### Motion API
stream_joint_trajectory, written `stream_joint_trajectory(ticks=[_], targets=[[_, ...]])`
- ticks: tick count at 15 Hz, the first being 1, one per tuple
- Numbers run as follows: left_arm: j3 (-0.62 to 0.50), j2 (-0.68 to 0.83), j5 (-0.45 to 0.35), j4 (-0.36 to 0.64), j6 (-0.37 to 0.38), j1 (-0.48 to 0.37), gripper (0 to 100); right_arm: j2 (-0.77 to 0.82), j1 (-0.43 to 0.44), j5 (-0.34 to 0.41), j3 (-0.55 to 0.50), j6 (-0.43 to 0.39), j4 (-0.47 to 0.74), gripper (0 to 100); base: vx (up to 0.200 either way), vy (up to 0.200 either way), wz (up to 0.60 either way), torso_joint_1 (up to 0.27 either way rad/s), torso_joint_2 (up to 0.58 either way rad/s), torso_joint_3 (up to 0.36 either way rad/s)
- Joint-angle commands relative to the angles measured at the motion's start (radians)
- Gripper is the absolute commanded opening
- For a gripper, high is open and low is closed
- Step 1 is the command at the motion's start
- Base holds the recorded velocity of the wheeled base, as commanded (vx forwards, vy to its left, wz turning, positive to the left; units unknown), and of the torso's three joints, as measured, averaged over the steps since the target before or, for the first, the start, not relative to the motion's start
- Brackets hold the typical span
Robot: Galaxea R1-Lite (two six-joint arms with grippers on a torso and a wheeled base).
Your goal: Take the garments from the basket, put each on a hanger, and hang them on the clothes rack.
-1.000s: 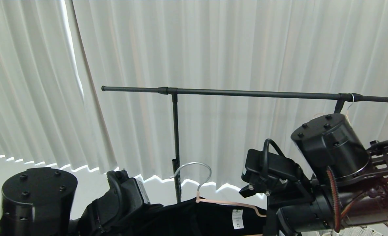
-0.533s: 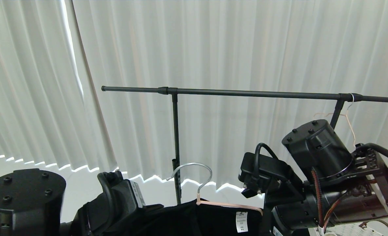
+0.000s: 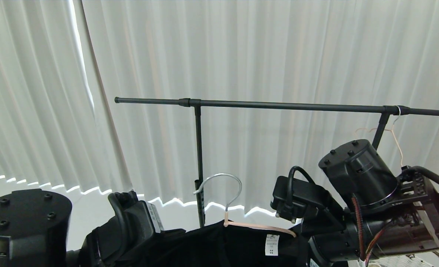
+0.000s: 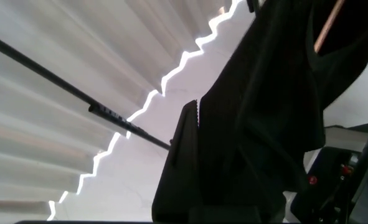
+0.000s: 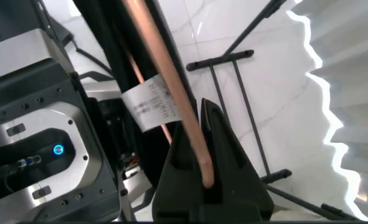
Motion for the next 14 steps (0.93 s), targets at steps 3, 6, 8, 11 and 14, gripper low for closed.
stream_joint_trajectory(ticks=[3, 6, 8, 11, 14], targets=[[0.0, 0.002, -0.001, 0.0, 0.001, -0.002, 100, -0.008, 0.001, 0.001, 0.005, -0.02, -0.022, 0, 0.0, 0.0, 0.0, 0.0, 0.0, 0.0], [-0.008, 0.006, 0.001, 0.0, -0.004, 0.013, 100, -0.037, -0.001, -0.001, 0.039, -0.131, -0.094, 0, 0.0, 0.0, 0.0, 0.0, 0.0, 0.0], [-0.011, -0.001, 0.001, 0.0, -0.006, 0.044, 100, -0.061, -0.022, -0.007, 0.102, -0.206, -0.2, 0, 0.0, 0.0, 0.0, 0.0, 0.0, 0.0], [0.011, -0.019, 0.001, 0.0, -0.006, 0.048, 100, -0.1, -0.084, -0.05, 0.223, -0.25, -0.39, 0, 0.0, 0.0, 0.0, 0.0, 0.0, 0.0], [-0.003, -0.04, 0.001, 0.0, -0.007, 0.048, 100, -0.149, -0.177, -0.05, 0.255, -0.25, -0.407, 0, 0.0, 0.0, 0.0, 0.0, 0.0, 0.0]])
